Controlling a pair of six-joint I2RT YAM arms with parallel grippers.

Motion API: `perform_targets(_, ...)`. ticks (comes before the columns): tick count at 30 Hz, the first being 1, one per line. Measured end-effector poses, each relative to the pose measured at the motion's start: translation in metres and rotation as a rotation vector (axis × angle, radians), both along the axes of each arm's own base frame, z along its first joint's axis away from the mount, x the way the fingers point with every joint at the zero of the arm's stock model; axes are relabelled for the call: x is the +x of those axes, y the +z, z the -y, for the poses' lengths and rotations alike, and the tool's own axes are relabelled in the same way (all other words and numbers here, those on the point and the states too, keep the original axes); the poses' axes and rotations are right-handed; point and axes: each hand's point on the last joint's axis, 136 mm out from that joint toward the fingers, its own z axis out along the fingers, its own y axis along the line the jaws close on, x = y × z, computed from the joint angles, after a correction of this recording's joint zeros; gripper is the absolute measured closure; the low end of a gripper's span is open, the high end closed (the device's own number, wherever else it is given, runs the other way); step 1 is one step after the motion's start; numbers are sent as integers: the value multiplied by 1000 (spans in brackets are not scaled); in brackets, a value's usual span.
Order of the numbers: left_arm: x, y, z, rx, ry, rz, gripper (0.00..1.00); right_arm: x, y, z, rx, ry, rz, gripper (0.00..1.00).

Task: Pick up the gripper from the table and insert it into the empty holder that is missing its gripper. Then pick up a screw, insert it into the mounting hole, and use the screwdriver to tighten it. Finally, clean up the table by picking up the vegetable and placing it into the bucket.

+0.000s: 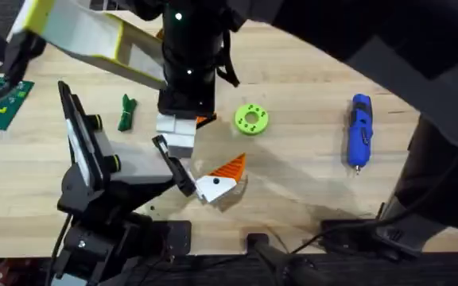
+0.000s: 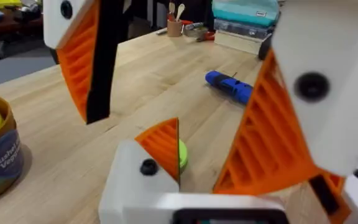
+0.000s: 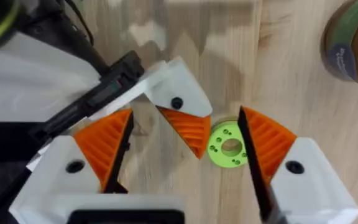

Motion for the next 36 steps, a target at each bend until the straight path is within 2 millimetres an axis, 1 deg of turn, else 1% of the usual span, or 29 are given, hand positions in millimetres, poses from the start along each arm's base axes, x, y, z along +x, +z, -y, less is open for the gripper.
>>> perform_targets(3,0,0,0,0,0,0,15,0,5,-1,10,1,7,6)
perform_targets(8,0,0,0,0,0,1,15,-1,21,-3,60,-2,10,6)
perform_targets(10,0,0,0,0,0,1,15,0,29,1,83,-10,9,6)
perform_targets(13,0,0,0,0,0,1,15,2,48,9,142,-29,-4,6)
perform_targets(16,0,0,0,1,0,2,15,10,68,24,200,-73,-6,5)
perform_targets(18,0,0,0,2,0,2,15,18,80,40,224,-125,-4,6)
perform_targets(21,0,0,0,2,0,2,15,34,97,74,240,-239,17,6)
perform_targets(26,0,0,0,2,0,3,15,56,118,140,218,-507,79,6)
perform_targets(28,0,0,0,2,0,3,15,62,127,162,225,-613,97,6)
perform_targets(30,0,0,0,1,0,3,15,67,133,180,239,-708,112,6)
perform_targets(31,0,0,0,1,0,3,15,68,135,188,242,-754,118,5)
perform_targets(33,0,0,0,2,0,2,15,67,132,202,230,-828,117,5)
perform_targets(36,0,0,0,2,0,3,15,70,118,216,218,-922,117,6)
